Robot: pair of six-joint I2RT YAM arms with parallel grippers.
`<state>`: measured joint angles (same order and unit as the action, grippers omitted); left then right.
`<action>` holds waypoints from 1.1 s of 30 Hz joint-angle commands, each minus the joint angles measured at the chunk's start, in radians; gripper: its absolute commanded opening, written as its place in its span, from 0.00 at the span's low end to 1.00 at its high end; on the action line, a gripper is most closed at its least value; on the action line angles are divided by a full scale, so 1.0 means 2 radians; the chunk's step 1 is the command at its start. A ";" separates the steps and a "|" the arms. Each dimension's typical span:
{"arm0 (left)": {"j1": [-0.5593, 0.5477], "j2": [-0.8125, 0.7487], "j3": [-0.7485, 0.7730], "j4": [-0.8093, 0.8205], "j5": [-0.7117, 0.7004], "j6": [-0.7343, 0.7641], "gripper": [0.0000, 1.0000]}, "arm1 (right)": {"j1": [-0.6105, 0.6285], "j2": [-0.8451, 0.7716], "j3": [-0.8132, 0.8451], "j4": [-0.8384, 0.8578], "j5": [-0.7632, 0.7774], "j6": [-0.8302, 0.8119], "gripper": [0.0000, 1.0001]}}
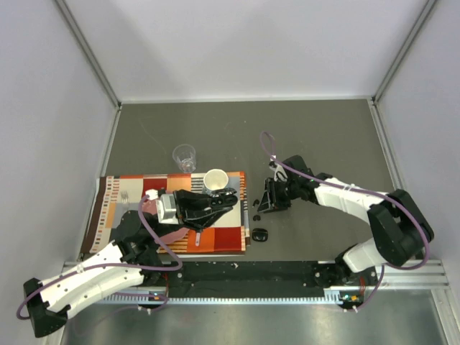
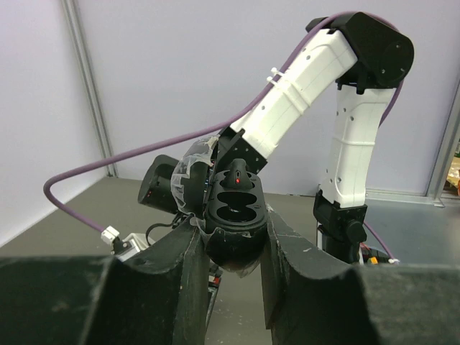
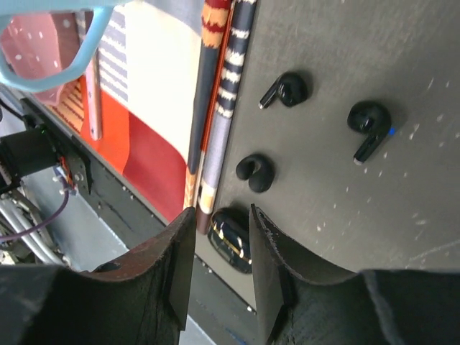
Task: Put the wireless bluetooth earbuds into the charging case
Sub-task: Pick up the earbud from the center of the board.
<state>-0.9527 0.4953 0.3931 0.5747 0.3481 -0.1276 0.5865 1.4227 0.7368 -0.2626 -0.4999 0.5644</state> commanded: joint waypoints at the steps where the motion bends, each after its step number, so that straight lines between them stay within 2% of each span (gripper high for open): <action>1: -0.001 0.000 0.003 0.017 -0.005 0.002 0.00 | 0.008 0.032 0.032 0.025 0.014 -0.018 0.35; 15: -0.001 -0.002 0.001 0.013 -0.008 0.000 0.00 | 0.020 0.102 0.069 0.036 0.031 -0.032 0.34; 33: -0.001 -0.010 0.000 0.003 -0.009 -0.001 0.00 | 0.038 0.113 0.041 0.029 0.063 -0.039 0.29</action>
<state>-0.9527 0.4923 0.3927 0.5533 0.3416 -0.1280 0.6479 1.6455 0.8310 -0.2176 -0.4011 0.5026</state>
